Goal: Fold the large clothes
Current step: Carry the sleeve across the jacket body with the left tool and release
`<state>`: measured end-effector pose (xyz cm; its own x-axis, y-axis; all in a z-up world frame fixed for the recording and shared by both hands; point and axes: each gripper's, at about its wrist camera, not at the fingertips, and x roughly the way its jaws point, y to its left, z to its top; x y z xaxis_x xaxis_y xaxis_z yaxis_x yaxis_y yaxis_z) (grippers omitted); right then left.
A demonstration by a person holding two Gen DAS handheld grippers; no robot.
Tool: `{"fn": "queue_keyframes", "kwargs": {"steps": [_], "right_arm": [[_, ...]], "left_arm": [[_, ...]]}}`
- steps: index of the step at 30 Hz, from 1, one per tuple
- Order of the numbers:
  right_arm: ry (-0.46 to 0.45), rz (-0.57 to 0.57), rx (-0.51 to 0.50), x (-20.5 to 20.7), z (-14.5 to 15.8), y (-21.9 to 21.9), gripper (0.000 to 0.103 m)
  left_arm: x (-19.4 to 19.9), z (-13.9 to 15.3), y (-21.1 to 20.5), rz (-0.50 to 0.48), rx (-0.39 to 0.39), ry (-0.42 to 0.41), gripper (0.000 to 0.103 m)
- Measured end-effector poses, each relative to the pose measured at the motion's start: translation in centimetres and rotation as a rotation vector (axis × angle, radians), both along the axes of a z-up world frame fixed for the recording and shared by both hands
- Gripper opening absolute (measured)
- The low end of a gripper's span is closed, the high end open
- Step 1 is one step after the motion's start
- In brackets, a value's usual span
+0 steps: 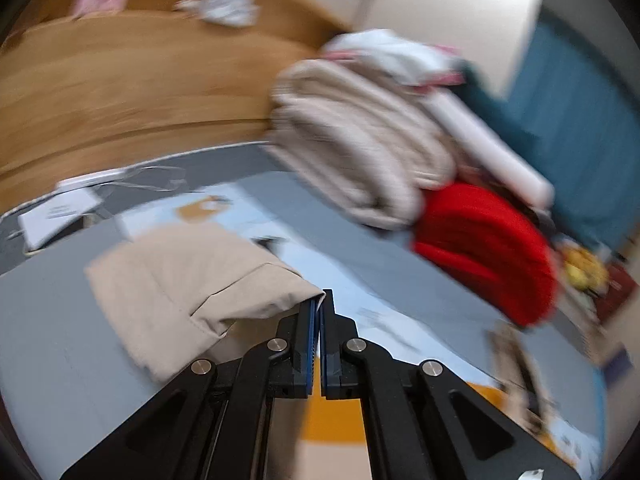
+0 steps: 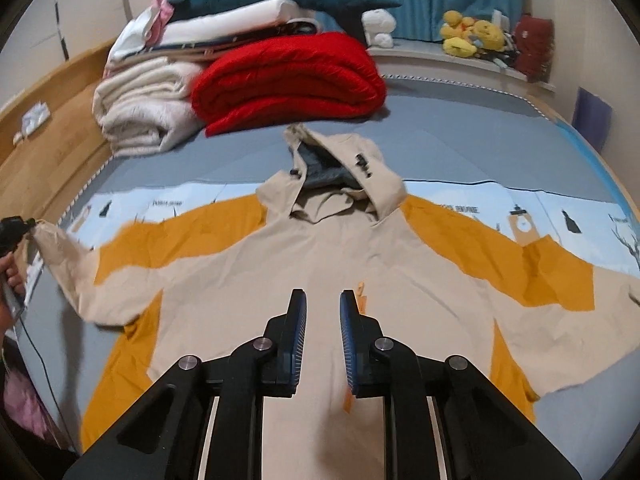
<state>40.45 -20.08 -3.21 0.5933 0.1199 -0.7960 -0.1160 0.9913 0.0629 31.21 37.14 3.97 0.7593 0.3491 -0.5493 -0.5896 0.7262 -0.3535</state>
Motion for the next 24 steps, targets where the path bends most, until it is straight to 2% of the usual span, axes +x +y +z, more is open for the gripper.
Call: {"fn": "queue_keyframes", "kwargs": {"steps": [3,4,6,8,10,12,13,14,16,17,22,23,24], "right_arm": [[0.018,-0.036,0.049,-1.1,0.5,-1.4,0.019],[0.026,-0.05,0.057,-1.4,0.6,-1.7,0.019],[0.042,-0.077,0.087,-2.1,0.6,-2.6,0.02],[0.045,-0.09,0.098,-2.9,0.7,-3.4,0.023],[0.042,-0.096,0.089,-3.8,0.6,-3.9,0.027],[0.054,-0.108,0.083,-4.4,0.2,-4.5,0.031],[0.066,-0.12,0.091,-4.6,-0.1,-5.0,0.032],[0.075,-0.132,0.101,-4.8,-0.4,-5.4,0.032],[0.091,-0.157,0.11,-5.0,-1.1,-6.0,0.032],[0.097,-0.167,0.113,-5.1,-1.4,-6.3,0.032],[0.062,-0.155,0.078,-4.8,-1.8,-5.3,0.032],[0.047,-0.145,0.075,-4.7,-1.8,-5.0,0.026],[0.025,-0.123,0.068,-4.5,-1.8,-4.2,0.016]], "left_arm": [[0.8,1.9,-9.8,-0.185,0.036,-0.029,0.0],[1.0,1.8,-11.7,-0.224,0.041,-0.031,0.0],[2.7,0.8,-18.4,-0.39,0.048,-0.029,0.0],[3.9,-0.6,-22.7,-0.502,0.034,-0.013,0.0],[5.5,-3.3,-27.1,-0.629,-0.006,0.066,0.0],[7.4,-7.3,-30.9,-0.785,-0.069,0.23,0.005],[7.8,-8.3,-31.5,-0.806,-0.072,0.28,0.01],[8.1,-10.0,-32.5,-0.821,-0.064,0.382,0.014],[8.1,-11.4,-32.1,-0.803,-0.059,0.464,0.022],[8.1,-11.5,-31.7,-0.776,-0.065,0.479,0.024],[8.2,-10.9,-25.5,-0.652,-0.162,0.406,0.028],[7.8,-11.2,-23.9,-0.611,-0.178,0.389,0.028],[7.6,-11.7,-23.4,-0.586,-0.197,0.388,0.028]]}}
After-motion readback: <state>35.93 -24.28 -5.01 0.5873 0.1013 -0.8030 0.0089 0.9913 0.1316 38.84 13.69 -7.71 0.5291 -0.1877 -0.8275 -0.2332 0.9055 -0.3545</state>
